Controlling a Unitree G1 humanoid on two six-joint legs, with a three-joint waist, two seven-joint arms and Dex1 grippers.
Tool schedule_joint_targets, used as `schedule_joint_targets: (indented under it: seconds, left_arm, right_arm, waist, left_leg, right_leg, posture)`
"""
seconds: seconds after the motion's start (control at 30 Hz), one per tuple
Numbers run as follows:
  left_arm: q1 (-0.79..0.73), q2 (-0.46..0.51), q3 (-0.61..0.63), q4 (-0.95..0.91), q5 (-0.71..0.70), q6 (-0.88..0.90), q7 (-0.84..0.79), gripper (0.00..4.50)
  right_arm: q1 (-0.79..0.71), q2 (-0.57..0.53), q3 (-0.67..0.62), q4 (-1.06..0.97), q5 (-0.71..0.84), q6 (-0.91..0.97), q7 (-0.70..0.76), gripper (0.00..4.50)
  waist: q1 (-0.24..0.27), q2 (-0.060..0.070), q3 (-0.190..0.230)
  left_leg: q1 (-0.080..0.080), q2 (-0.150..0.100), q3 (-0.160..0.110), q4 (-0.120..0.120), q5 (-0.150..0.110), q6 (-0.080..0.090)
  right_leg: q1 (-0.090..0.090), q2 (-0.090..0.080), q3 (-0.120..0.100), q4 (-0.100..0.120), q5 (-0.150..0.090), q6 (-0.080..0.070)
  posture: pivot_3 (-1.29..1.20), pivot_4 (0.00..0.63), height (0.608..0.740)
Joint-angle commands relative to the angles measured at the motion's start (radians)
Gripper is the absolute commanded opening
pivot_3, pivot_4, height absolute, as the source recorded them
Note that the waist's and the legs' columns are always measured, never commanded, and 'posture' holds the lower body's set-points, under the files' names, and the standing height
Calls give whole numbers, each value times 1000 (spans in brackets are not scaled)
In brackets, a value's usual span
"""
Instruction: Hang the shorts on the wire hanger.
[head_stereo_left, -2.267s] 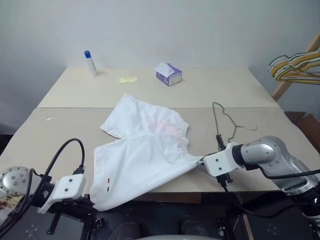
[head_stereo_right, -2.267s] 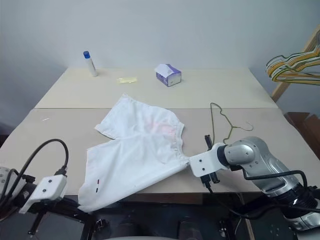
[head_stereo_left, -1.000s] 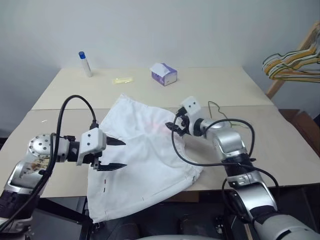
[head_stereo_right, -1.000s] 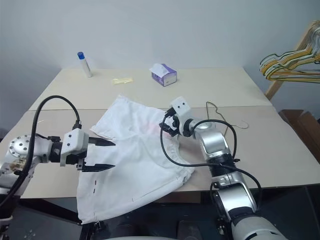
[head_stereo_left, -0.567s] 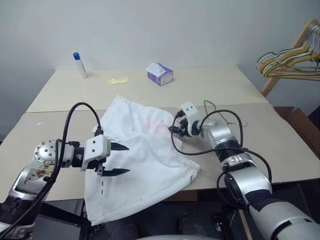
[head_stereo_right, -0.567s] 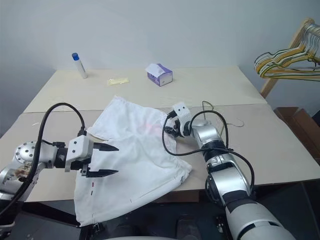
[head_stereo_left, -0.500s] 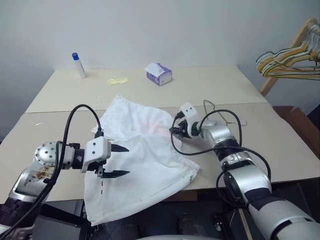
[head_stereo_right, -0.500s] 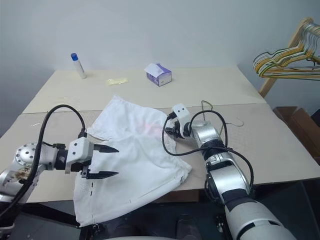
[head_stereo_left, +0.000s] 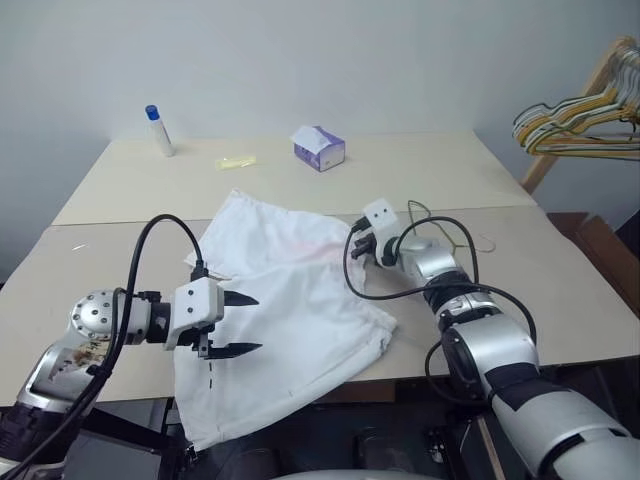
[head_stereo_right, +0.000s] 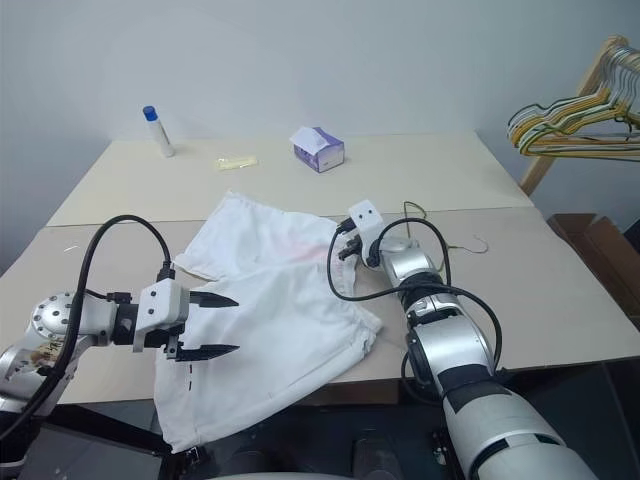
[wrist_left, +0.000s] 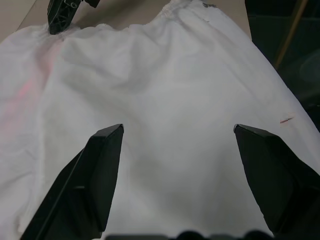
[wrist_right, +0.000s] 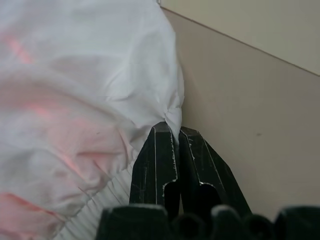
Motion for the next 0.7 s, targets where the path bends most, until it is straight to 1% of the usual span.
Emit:
schedule_joint_targets:
  seconds: [0.03,0.23,0.27,0.37,0.5,0.57,0.6,0.7]
  left_arm:
    - [-4,6,12,-39,-1,-6,9,3826]
    - [-5,7,2,-39,5,-5,8,3826]
    - [-6,7,0,-39,4,-5,6,3826]
    - [-8,7,-5,-40,0,-3,-1,3826]
    - [-8,10,-3,-41,-2,-2,-2,3826]
    - [-10,13,2,-39,-5,-1,-5,3826]
    - [-11,15,5,-37,-7,-2,-6,3826]
    - [-13,21,13,-33,-11,-3,-9,3826]
  right_arm:
    - [-40,-1,-9,4,-31,-64,-75,49]
    - [-22,-1,13,18,-91,-85,-159,49]
    - [-16,-1,15,10,-91,-95,-137,49]
    - [0,-2,19,-20,-92,-97,-82,885]
    - [22,-14,17,-79,-96,-123,-77,2245]
    - [35,-27,5,-120,-81,-118,-42,3028]
    - [40,-36,-11,-148,-64,-97,-27,3337]
    - [73,-82,-45,-277,-16,7,52,4475]
  waist:
    - [0,0,0]
    - [-1,0,0]
    - [-1,0,0]
    - [-2,0,0]
    - [-3,0,0]
    - [-3,1,0]
    - [-2,1,0]
    - [-1,1,1]
  left_leg:
    - [0,0,0,0,0,0]
    - [0,0,0,0,0,0]
    - [0,0,0,0,0,0]
    - [0,0,0,0,0,0]
    - [0,0,0,0,0,0]
    - [0,0,0,0,0,0]
    - [0,0,0,0,0,0]
    - [0,0,0,0,0,0]
  right_leg:
    - [0,0,0,0,0,0]
    - [0,0,0,0,0,0]
    - [0,0,0,0,0,0]
    - [0,0,0,0,0,0]
    - [0,0,0,0,0,0]
    - [0,0,0,0,0,0]
    - [0,0,0,0,0,0]
    - [0,0,0,0,0,0]
  posture:
    - [62,0,740]
    - [55,0,740]
    - [54,0,740]
    - [51,0,740]
    - [50,0,740]
    - [50,0,740]
    - [51,0,740]
    - [45,0,740]
